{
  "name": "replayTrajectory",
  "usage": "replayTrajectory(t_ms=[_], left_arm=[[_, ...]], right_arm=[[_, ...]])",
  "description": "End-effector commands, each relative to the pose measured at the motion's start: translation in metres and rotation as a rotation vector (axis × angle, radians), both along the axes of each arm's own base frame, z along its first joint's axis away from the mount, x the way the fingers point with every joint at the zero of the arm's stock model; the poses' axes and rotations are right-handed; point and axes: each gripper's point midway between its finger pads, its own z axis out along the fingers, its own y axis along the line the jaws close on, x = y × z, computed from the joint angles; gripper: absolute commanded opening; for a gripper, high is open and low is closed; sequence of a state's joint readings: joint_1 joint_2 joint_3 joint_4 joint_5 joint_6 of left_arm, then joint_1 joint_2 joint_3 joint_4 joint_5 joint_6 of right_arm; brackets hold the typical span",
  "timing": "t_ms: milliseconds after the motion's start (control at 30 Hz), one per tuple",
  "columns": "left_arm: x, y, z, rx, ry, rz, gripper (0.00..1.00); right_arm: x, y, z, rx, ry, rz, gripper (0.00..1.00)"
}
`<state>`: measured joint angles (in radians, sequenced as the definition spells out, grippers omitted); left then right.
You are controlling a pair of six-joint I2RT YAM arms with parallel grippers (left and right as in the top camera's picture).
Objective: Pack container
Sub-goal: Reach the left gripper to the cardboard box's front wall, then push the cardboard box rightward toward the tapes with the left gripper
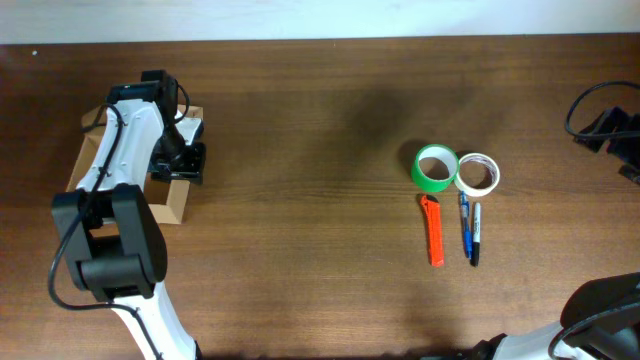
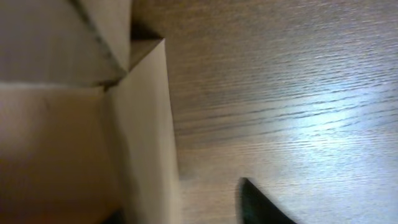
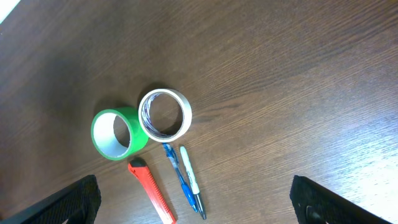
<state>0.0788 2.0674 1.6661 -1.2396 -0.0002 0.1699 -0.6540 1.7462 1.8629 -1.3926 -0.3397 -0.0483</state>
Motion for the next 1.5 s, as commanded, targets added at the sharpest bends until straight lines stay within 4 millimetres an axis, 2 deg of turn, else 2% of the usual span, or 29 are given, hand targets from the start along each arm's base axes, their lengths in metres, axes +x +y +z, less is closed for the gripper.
replayTrajectory(t_ms=[0, 33, 267, 367, 467, 600, 800, 833, 967, 1033, 1067, 1133, 1267, 1367, 1400, 1467], left_arm=[[0.004, -0.014, -0.009, -0.09, 0.008, 0.003, 0.11], [0.005, -0.014, -0.009, -0.091, 0.003, 0.007, 0.02], [0.005, -0.015, -0.009, -0.091, 0.003, 0.035, 0.01], [0.004, -0.024, -0.006, -0.136, 0.011, 0.038, 0.01], [0.005, -0.036, 0.003, -0.159, 0.012, 0.036, 0.01], [0.009, -0.059, 0.027, -0.158, 0.007, -0.027, 0.01], [0.022, -0.12, 0.09, -0.155, -0.095, -0.182, 0.02], [0.026, -0.137, 0.11, -0.144, -0.145, -0.226, 0.02], [0.034, -0.183, 0.162, -0.124, -0.311, -0.35, 0.02], [0.035, -0.212, 0.189, -0.135, -0.41, -0.43, 0.02], [0.032, -0.24, 0.211, -0.162, -0.493, -0.49, 0.01], [0.025, -0.269, 0.228, -0.194, -0.556, -0.549, 0.01], [0.005, -0.306, 0.23, -0.236, -0.557, -0.58, 0.01], [-0.009, -0.328, 0.219, -0.261, -0.513, -0.562, 0.01], [-0.017, -0.341, 0.211, -0.266, -0.489, -0.569, 0.01], [-0.022, -0.353, 0.201, -0.267, -0.462, -0.561, 0.02]], right_arm=[[0.003, -0.003, 0.004, 0.009, -0.015, -0.006, 0.99], [0.003, -0.003, 0.004, 0.008, -0.015, -0.006, 0.99], [0.003, -0.003, 0.004, 0.009, -0.015, -0.006, 0.99], [0.003, -0.003, 0.004, 0.009, -0.015, -0.006, 0.99], [0.003, -0.003, 0.004, 0.008, -0.015, -0.006, 0.99], [0.003, -0.003, 0.004, 0.009, -0.015, -0.006, 0.99], [0.003, -0.003, 0.004, 0.009, -0.015, -0.006, 0.99], [0.003, -0.003, 0.004, 0.008, -0.015, -0.006, 0.99], [0.003, -0.003, 0.004, 0.009, -0.015, -0.006, 0.99], [0.003, -0.003, 0.004, 0.009, -0.015, -0.006, 0.99], [0.003, -0.003, 0.004, 0.008, -0.015, -0.006, 0.99], [0.003, -0.003, 0.004, 0.009, -0.015, -0.006, 0.99], [0.003, -0.003, 0.004, 0.009, -0.015, -0.006, 0.99], [0.003, -0.003, 0.004, 0.009, -0.015, -0.006, 0.99], [0.003, -0.003, 0.004, 0.009, -0.015, -0.006, 0.99], [0.003, -0.003, 0.004, 0.008, -0.015, -0.006, 0.99]])
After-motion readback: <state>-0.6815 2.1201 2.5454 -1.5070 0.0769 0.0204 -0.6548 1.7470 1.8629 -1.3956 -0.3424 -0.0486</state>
